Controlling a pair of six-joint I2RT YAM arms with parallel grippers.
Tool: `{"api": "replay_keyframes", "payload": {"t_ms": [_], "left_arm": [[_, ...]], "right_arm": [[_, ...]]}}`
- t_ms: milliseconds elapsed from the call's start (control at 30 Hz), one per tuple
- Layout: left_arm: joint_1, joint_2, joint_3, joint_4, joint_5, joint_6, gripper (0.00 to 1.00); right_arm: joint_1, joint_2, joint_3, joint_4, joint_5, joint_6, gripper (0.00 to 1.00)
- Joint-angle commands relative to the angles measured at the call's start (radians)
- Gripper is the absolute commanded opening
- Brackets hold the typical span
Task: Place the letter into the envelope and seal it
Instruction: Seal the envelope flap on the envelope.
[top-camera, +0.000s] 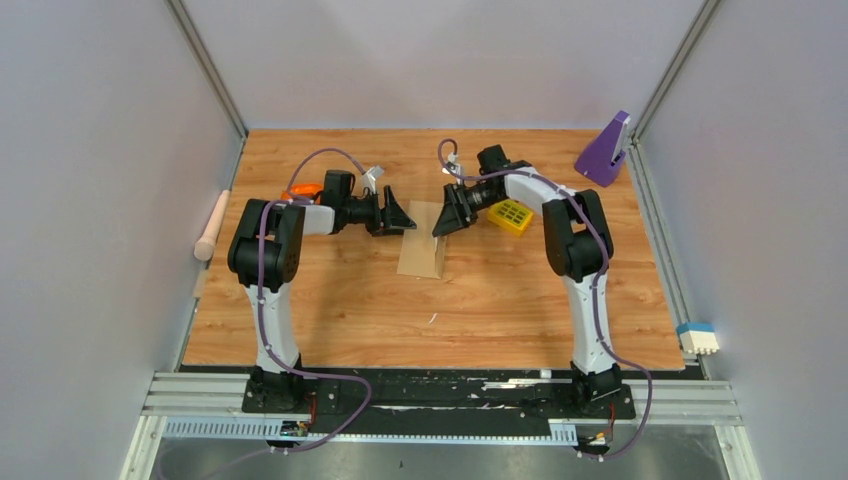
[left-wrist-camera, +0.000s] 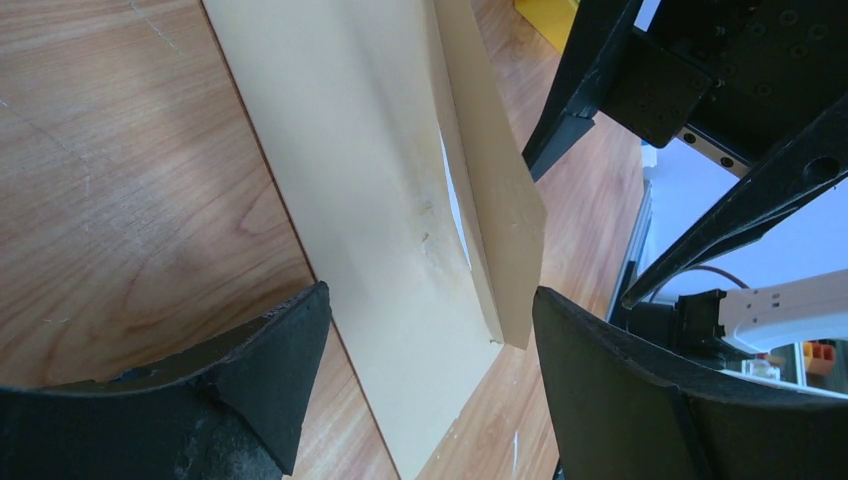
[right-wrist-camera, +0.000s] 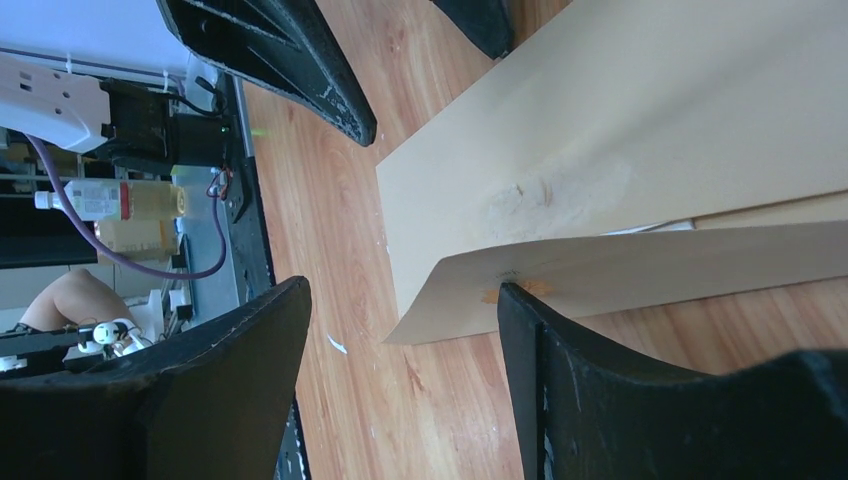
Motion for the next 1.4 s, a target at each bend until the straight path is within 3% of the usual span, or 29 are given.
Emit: {"api": "replay_keyframes", "payload": {"t_ms": [0, 600, 1367], "left_arm": [[-0.009, 0.055, -0.036, -0.097, -0.077, 0.021, 0.84], [-0.010, 0.051, -0.037, -0.094, -0.072, 0.015, 0.84], [-0.015, 0.047, -0.039, -0.087, -0.063, 0.008, 0.83]], "right_arm": [[0.017, 0.036, 0.070, 0.011, -0.024, 0.016, 0.70], [0.054, 0.154, 0.165, 0.002, 0.005, 0.044, 0.70], [0.103, 0.236, 0.141, -0.001, -0.080, 0.082, 0.72]]}}
